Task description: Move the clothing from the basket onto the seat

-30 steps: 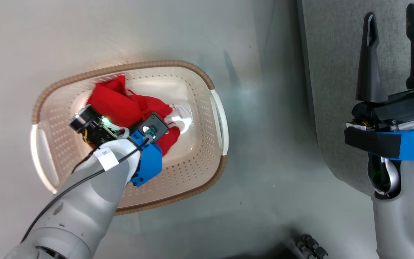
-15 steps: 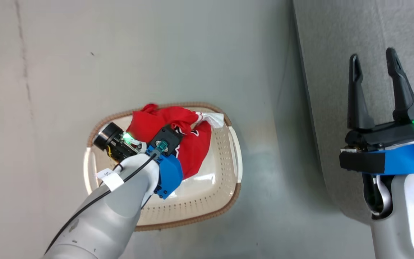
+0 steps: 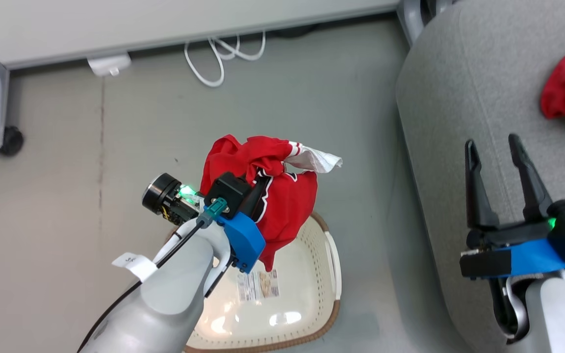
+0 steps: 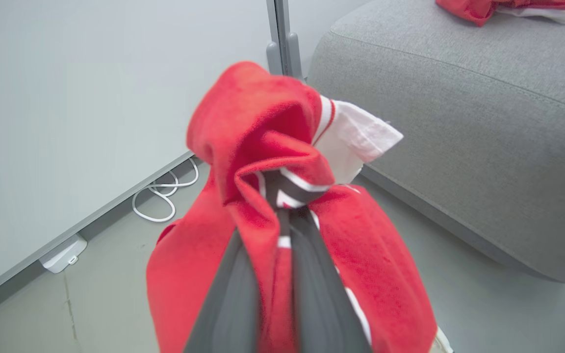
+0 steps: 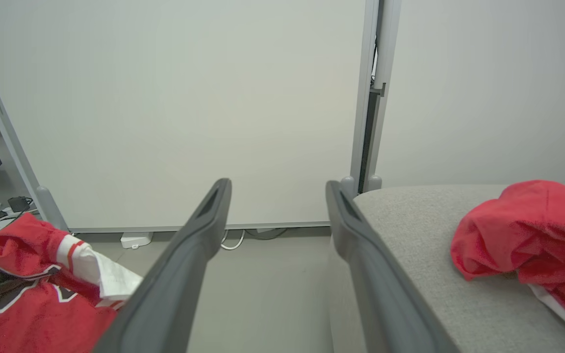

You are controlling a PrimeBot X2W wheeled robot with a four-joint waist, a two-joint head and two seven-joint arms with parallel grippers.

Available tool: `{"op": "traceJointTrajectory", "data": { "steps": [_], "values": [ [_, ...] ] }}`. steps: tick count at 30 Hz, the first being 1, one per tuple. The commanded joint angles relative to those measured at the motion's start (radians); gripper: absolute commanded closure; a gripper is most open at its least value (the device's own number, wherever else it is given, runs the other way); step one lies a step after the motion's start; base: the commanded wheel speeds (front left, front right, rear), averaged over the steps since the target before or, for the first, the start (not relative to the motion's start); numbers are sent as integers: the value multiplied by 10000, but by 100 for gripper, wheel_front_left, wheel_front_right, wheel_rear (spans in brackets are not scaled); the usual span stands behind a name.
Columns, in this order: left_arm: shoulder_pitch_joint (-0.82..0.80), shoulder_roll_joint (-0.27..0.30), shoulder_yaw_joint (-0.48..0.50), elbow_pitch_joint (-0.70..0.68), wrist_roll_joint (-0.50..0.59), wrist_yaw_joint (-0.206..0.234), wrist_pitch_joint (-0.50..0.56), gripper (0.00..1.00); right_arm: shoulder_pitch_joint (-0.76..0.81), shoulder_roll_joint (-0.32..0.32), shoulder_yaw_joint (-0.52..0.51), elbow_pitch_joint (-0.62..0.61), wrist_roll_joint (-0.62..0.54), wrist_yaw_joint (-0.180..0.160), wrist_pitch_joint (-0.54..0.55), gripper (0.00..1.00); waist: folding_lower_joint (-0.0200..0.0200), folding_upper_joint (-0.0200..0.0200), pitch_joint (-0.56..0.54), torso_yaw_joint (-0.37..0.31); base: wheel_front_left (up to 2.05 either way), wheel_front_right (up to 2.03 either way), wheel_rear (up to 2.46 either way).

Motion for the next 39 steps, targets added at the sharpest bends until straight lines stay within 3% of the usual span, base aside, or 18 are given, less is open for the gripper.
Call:
{"op": "traceJointTrajectory", "data": {
  "steps": [1, 16, 39],
  "values": [
    [112, 18, 47, -102, 14, 24, -47, 100, 204, -30, -31, 50, 39, 5, -32, 0, 3, -1, -601, 140, 0, 0, 0],
    [723, 37, 641, -2053, -365, -78, -49, 100, 1351, 121, -71, 311, 66, 5, -30, 0, 3, -1, -2294, 373, 0, 0, 0],
    [742, 522, 279, -3459, -607, 23, 69, 100, 1297, 212, 477, -66, 115, 5, -32, 0, 3, -1, -2484, 660, 0, 0, 0]
  ]
}}
